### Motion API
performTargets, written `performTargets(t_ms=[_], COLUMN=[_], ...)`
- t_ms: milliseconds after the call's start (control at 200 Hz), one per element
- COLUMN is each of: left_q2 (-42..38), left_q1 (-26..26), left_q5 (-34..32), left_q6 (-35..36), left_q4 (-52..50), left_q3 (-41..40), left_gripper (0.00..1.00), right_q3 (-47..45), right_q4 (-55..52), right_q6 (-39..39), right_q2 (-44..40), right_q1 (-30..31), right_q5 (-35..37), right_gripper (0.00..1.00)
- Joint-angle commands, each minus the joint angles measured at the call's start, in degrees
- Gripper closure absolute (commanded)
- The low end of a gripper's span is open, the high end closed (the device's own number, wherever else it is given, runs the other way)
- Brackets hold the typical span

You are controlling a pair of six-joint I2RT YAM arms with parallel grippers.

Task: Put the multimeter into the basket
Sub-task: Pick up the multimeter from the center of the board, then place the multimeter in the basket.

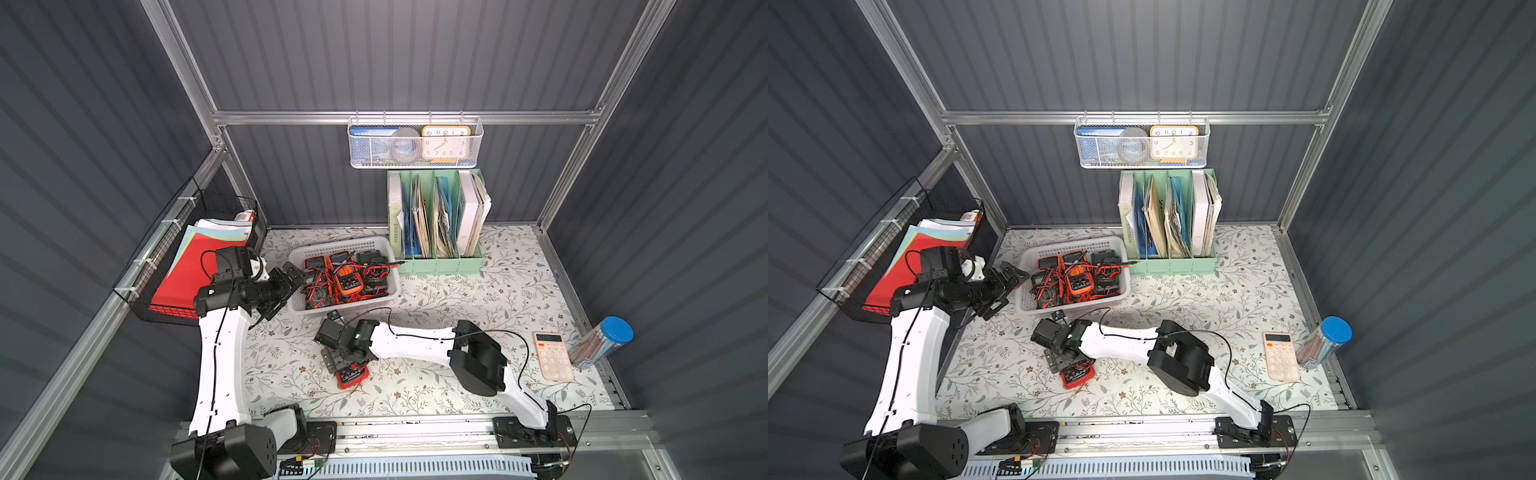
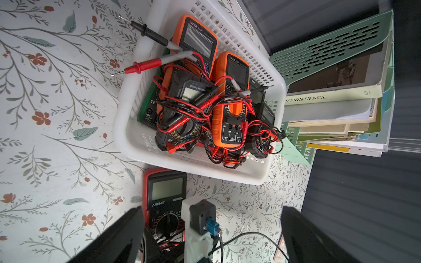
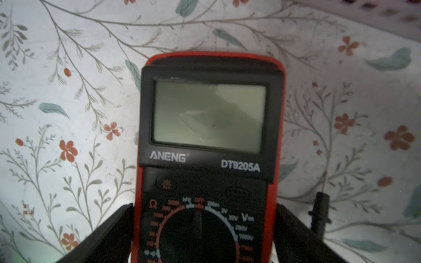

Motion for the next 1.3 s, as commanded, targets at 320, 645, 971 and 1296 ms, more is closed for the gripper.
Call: performTargets(t_ms=[320, 645, 971, 1296], left_q2=[0.46, 1.29, 1.89, 1.91], left_q1=[0.23, 0.22, 0.23, 0.23], left_q5=[0.3, 0.05, -0.31, -1.05], left_q6=[1.06, 1.08, 1.17, 1.0], left_q4=[0.17, 0.33, 0.76, 1.43], left_q3=[-0.17, 0.49, 0.39, -0.05], left_gripper=[0.01, 0.01, 0.01, 0.01], right_q3=[-8.26, -9.5, -7.12, 14.56], right_q4=[-0.64, 0.54, 3.88, 0.14], right_q6=[0.89, 0.99, -1.02, -6.24], right_q2=[-12.0, -19.06, -22.79, -10.26], right_q1=[-1.41, -2.21, -6.51, -13.96], right_q5=[2.6, 4.1, 3.8, 3.71], right_gripper=[0.38, 0.39, 0.39, 0.39])
